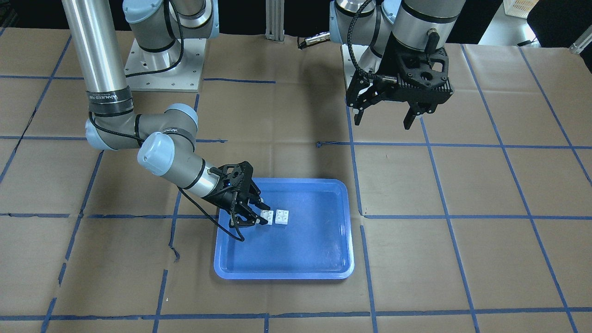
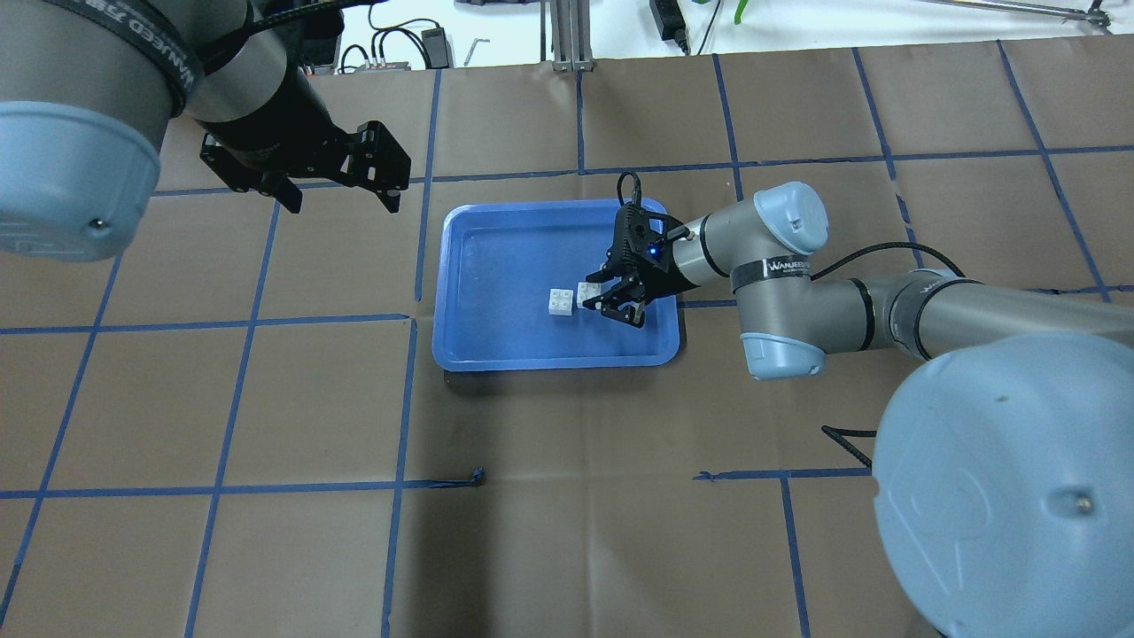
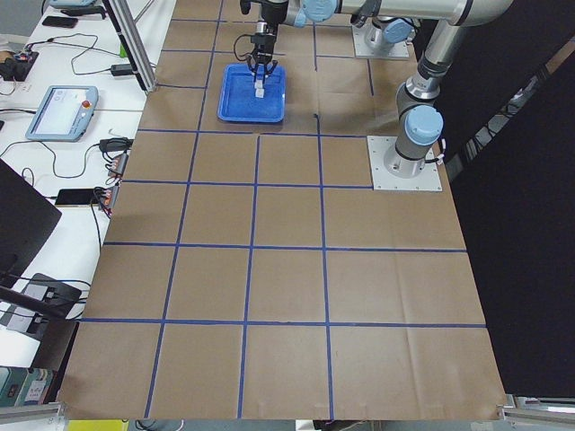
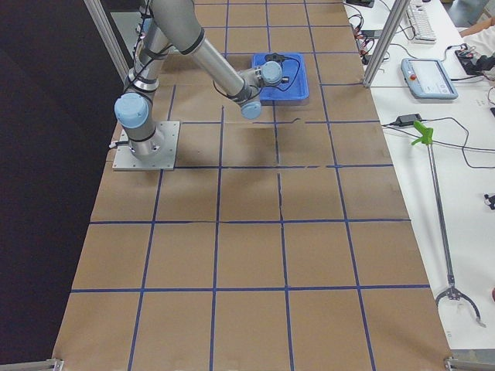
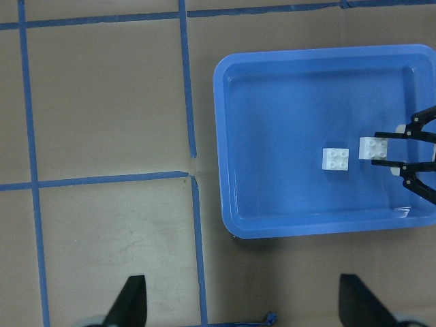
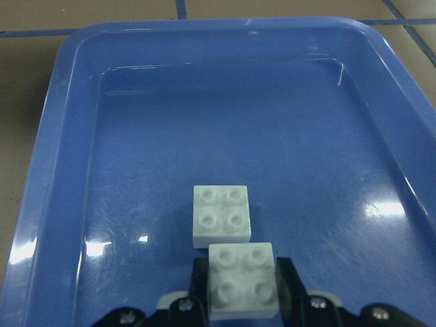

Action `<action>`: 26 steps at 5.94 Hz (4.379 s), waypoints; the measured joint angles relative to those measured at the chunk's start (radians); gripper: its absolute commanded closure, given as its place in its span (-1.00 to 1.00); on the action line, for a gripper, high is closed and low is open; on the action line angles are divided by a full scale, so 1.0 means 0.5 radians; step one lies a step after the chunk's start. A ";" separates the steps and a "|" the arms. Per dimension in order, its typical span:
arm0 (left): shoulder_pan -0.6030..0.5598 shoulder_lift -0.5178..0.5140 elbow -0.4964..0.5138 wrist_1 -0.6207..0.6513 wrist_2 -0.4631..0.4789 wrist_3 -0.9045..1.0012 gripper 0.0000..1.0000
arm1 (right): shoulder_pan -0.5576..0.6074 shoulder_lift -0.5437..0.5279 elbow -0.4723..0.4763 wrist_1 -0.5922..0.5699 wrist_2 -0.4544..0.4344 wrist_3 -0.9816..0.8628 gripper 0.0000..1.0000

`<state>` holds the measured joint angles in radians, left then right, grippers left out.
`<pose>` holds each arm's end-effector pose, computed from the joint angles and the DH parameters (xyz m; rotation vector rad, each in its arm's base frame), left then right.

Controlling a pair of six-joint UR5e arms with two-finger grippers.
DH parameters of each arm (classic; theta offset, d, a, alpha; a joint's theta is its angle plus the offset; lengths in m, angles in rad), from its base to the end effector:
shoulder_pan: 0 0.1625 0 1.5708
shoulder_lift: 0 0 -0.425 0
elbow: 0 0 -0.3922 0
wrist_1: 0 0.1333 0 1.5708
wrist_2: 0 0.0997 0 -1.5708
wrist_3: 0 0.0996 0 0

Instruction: Assemble white blocks and place on blue tray

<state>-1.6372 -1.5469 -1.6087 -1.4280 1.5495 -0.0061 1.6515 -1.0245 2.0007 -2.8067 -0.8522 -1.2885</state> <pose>-0.1679 -0.4836 0.4959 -0.0959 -3.1078 0.1992 0.2431 -0.5383 0.1539 -1.7227 1.9111 -0.8243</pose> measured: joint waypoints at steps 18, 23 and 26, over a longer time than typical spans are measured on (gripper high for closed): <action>-0.002 0.001 0.011 -0.006 0.002 -0.012 -0.99 | 0.025 0.021 -0.006 0.004 0.013 0.004 -0.87; -0.002 0.001 0.026 -0.027 0.005 -0.014 -0.99 | -0.007 -0.208 -0.584 0.867 -0.321 0.385 -0.99; -0.001 0.014 0.056 -0.142 0.058 -0.026 -0.99 | -0.010 -0.395 -1.092 1.869 -0.978 0.986 -0.99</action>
<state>-1.6379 -1.5399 -1.5809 -1.4990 1.5785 -0.0190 1.6462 -1.2220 1.4545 -1.8724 -1.3410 -0.7954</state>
